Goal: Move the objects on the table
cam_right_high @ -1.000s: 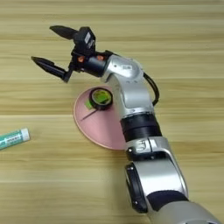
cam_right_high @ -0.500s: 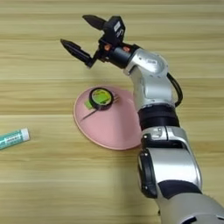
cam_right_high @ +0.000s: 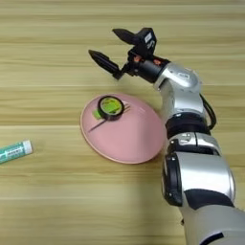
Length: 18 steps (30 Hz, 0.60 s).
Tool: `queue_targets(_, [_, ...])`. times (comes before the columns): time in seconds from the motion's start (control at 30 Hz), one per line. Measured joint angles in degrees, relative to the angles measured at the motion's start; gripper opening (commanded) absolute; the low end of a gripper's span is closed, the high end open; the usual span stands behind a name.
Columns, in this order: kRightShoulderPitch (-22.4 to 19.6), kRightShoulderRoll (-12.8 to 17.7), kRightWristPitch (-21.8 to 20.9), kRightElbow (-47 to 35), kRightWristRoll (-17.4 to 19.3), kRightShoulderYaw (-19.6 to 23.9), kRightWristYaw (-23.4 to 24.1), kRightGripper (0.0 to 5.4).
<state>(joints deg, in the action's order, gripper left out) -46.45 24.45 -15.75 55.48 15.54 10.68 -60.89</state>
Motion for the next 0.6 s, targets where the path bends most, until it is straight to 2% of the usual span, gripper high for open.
queue_targets(0.37, [-0.5,2.5,-4.2,9.6,-3.4,-0.1,-3.6,5.39])
queue_targets(0.6, [-0.3,3.5,-5.3,10.5,-4.7,-0.1,-6.1,5.39])
